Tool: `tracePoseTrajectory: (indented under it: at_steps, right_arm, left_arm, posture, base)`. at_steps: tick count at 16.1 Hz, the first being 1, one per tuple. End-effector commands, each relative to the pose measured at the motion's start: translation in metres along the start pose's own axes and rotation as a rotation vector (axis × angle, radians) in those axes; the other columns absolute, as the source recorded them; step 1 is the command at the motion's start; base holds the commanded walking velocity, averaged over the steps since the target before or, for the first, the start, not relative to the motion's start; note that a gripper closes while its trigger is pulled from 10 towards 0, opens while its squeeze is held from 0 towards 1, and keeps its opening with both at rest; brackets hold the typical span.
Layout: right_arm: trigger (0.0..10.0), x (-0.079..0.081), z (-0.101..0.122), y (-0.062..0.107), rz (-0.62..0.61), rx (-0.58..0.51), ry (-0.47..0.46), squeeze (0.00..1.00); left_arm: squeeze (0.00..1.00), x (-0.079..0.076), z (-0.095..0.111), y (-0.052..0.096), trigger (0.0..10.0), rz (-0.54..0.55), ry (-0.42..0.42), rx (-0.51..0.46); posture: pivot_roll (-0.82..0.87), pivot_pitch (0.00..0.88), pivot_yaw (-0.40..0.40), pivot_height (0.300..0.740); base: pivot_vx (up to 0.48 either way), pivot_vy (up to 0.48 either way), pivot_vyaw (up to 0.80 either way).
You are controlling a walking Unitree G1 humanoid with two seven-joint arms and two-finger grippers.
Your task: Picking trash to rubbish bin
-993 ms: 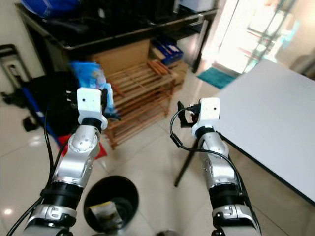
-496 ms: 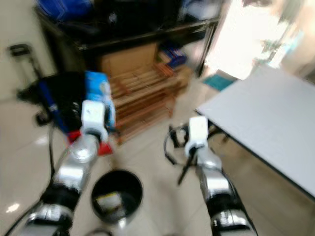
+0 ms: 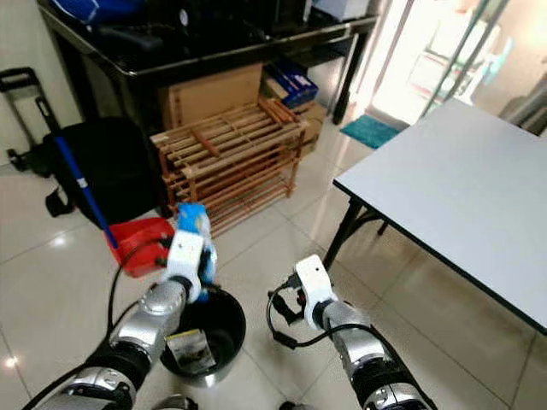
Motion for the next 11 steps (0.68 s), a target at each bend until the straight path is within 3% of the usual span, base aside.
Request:
tracePoseTrajectory:
  at_steps: [1,3,4,6,11]
  right_arm:
    - [10.0,0.000,-0.003,0.000,0.012,0.016,-0.004,0.00]
    - [10.0,0.006,-0.007,-0.002,0.042,0.036,-0.006,0.00]
    - [10.0,0.012,-0.007,-0.003,0.066,0.039,-0.001,0.00]
    - [10.0,0.018,-0.002,-0.005,0.085,0.022,-0.012,0.00]
    - [10.0,0.021,0.002,-0.006,0.095,-0.005,-0.036,0.00]
  left_arm:
    - [0.00,-0.015,-0.009,0.000,10.0,-0.058,0.011,0.028]
    - [0.00,-0.024,-0.023,0.003,10.0,-0.086,0.036,0.081]
    - [0.00,-0.034,-0.035,0.006,10.0,-0.128,0.014,0.121]
    - [0.00,-0.041,-0.051,0.011,10.0,-0.143,0.006,0.169]
    - [0.00,-0.039,-0.067,0.017,10.0,-0.131,0.003,0.211]
  posture:
    - [-0.01,0.089,-0.115,0.740]
    - [-0.01,0.095,-0.118,0.740]
    - [-0.01,0.102,-0.120,0.740]
    - [-0.03,0.110,-0.122,0.740]
    - [-0.02,0.133,-0.130,0.740]
  base:
    - [0.000,0.000,0.00]
    - [0.000,0.000,0.00]
    - [0.000,0.000,0.00]
    - [0.000,0.000,0.00]
    - [0.000,0.000,0.00]
Point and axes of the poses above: a point about 5 cm out from each wrist's last joint towards the gripper, its own y axis pointing back from the gripper into the wrist, its own z axis along the axis of the wrist's last joint, x = y × z, the point moved 6 cm from there along -y, pointing out of the wrist towards the gripper, and after that the axes turned 14 degrees about -y, right-handed, at the moved point
